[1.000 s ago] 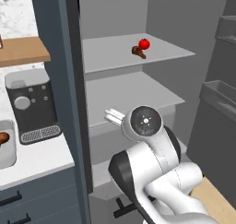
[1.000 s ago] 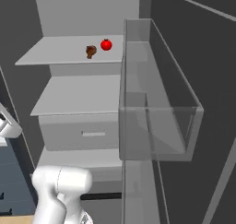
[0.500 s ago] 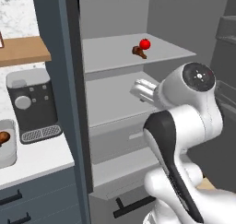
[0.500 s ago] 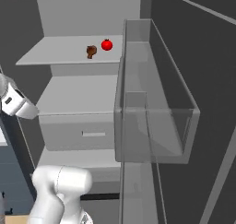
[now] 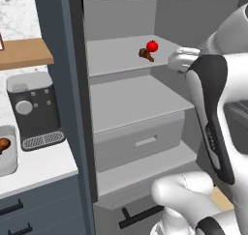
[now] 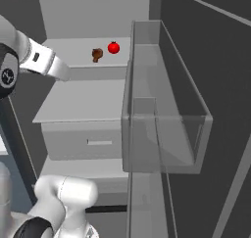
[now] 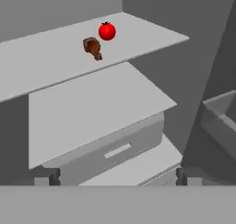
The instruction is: Place one tomato and one chicken drumstick in each tupperware on the nearby counter, to pack two identical lunches.
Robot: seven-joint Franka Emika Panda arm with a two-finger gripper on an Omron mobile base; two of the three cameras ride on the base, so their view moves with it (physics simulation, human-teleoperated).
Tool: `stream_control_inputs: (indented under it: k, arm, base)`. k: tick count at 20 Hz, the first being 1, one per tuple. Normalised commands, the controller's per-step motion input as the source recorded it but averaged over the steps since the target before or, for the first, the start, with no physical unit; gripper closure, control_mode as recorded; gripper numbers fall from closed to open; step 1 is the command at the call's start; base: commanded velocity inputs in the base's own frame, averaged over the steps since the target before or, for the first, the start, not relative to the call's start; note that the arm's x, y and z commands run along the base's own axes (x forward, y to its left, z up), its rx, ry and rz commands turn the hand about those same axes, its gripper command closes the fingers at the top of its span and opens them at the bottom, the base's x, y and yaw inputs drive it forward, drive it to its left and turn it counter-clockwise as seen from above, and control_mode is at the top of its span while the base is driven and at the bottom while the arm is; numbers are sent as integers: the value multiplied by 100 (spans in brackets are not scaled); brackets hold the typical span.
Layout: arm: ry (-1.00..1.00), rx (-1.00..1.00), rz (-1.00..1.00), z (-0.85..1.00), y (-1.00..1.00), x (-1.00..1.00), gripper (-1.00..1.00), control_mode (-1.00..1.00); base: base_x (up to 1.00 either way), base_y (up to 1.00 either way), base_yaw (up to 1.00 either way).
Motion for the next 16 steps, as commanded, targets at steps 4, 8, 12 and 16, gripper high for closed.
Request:
stream_control_inputs:
  k: [4,8,12,16]
  arm:
    - [-3,-22,41,5,-82,79,-100,-100]
    - [-29,-3,19,-11,-17,100,-100,-100]
    - [-20,0,5,-2,1,100,-100,-100]
    - [0,0,0,-19,17,100,-100,-100]
  base:
    - [0,0,0]
    - [0,0,0]
    - [0,0,0]
    - [0,0,0]
